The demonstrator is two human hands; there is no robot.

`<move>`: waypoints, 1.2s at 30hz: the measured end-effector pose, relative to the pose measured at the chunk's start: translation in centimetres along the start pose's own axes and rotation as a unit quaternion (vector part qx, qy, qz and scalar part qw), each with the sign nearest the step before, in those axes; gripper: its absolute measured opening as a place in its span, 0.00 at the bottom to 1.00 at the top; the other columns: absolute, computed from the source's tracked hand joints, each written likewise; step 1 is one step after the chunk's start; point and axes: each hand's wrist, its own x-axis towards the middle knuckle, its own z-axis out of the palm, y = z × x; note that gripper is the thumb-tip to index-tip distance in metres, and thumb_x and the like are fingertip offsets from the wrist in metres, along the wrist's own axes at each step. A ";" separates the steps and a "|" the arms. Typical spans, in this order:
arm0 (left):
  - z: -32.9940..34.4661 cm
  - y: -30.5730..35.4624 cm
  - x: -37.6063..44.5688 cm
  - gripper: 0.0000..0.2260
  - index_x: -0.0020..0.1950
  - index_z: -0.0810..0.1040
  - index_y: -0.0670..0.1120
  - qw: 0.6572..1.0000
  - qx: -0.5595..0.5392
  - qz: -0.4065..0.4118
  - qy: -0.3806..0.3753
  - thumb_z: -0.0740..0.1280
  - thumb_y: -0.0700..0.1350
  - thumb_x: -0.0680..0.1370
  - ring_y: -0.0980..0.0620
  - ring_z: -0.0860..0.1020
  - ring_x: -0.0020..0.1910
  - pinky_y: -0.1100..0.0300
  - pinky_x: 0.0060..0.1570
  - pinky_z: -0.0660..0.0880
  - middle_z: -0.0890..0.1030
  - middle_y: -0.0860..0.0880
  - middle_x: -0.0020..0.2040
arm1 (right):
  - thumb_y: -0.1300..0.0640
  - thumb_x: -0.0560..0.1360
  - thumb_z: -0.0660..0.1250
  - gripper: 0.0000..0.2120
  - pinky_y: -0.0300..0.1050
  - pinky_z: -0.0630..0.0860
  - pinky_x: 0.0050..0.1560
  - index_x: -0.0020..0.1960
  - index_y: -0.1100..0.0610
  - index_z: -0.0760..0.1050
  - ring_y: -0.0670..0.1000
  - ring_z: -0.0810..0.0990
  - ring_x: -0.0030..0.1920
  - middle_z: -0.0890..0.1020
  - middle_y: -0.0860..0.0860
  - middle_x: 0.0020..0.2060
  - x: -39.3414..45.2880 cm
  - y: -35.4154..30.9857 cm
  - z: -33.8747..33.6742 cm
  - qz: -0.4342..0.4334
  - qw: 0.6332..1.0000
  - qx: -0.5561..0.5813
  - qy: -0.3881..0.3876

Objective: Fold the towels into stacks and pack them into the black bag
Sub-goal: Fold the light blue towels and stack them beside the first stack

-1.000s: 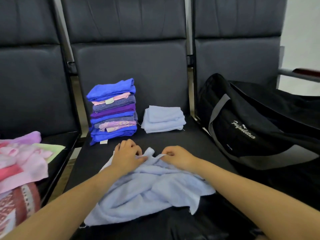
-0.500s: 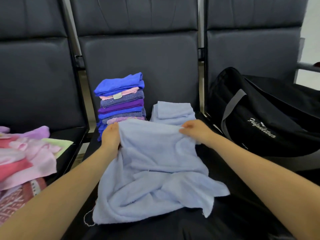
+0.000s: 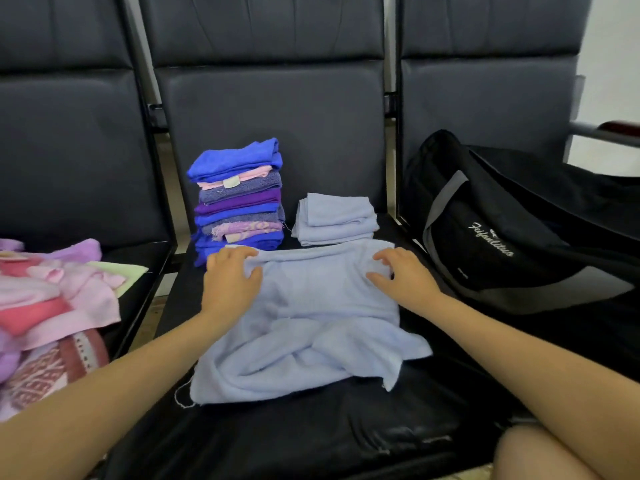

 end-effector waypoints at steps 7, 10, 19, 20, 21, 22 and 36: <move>-3.0 2.8 -8.8 0.15 0.41 0.80 0.53 0.954 -0.004 0.178 -0.242 0.65 0.63 0.71 0.61 0.75 0.41 0.68 0.40 0.69 0.77 0.57 0.37 | 0.43 0.72 0.71 0.12 0.36 0.71 0.43 0.45 0.51 0.79 0.39 0.74 0.37 0.79 0.45 0.38 -5.9 -3.8 -3.8 -0.003 0.966 0.191 -0.172; -2.9 1.3 -10.4 0.28 0.53 0.77 0.57 0.922 0.076 0.201 -0.321 0.57 0.75 0.66 0.60 0.73 0.49 0.61 0.52 0.72 0.76 0.59 0.48 | 0.36 0.67 0.72 0.25 0.38 0.71 0.60 0.60 0.45 0.75 0.42 0.76 0.55 0.78 0.43 0.56 -8.0 -4.4 -3.9 -0.034 0.942 0.005 -0.335; -7.1 3.0 -7.9 0.10 0.46 0.78 0.45 0.934 -0.332 -0.074 -0.110 0.59 0.39 0.82 0.59 0.75 0.44 0.68 0.45 0.70 0.79 0.51 0.46 | 0.56 0.79 0.62 0.11 0.42 0.76 0.48 0.51 0.61 0.80 0.50 0.83 0.45 0.85 0.53 0.42 -8.1 -5.7 -7.6 0.127 0.816 0.533 -0.182; -7.5 3.0 -7.8 0.10 0.46 0.79 0.46 0.923 -0.357 -0.095 -0.104 0.59 0.40 0.81 0.60 0.76 0.43 0.68 0.46 0.72 0.81 0.51 0.46 | 0.55 0.79 0.62 0.11 0.43 0.76 0.49 0.51 0.60 0.80 0.50 0.83 0.45 0.84 0.53 0.42 -8.1 -6.2 -7.7 0.145 0.797 0.557 -0.182; -7.8 3.1 -7.7 0.10 0.47 0.81 0.45 0.913 -0.377 -0.108 -0.110 0.60 0.41 0.81 0.59 0.78 0.45 0.65 0.49 0.72 0.83 0.51 0.47 | 0.55 0.78 0.63 0.10 0.43 0.75 0.49 0.48 0.59 0.80 0.50 0.82 0.43 0.84 0.53 0.39 -8.3 -6.6 -7.6 0.158 0.795 0.555 -0.186; -7.8 3.0 -7.7 0.10 0.49 0.81 0.44 0.908 -0.385 -0.116 -0.119 0.60 0.42 0.81 0.56 0.78 0.47 0.61 0.52 0.72 0.83 0.50 0.48 | 0.55 0.78 0.64 0.09 0.43 0.75 0.49 0.45 0.58 0.80 0.50 0.81 0.42 0.83 0.52 0.38 -8.4 -6.9 -7.3 0.173 0.800 0.542 -0.190; -7.5 -1.0 -9.0 0.22 0.27 0.62 0.46 0.928 -0.006 0.031 -0.371 0.65 0.48 0.78 0.56 0.62 0.29 0.62 0.34 0.62 0.63 0.52 0.27 | 0.62 0.76 0.65 0.10 0.38 0.67 0.32 0.37 0.61 0.72 0.48 0.69 0.33 0.72 0.54 0.32 -8.4 -4.0 -4.6 0.138 0.955 0.206 -0.165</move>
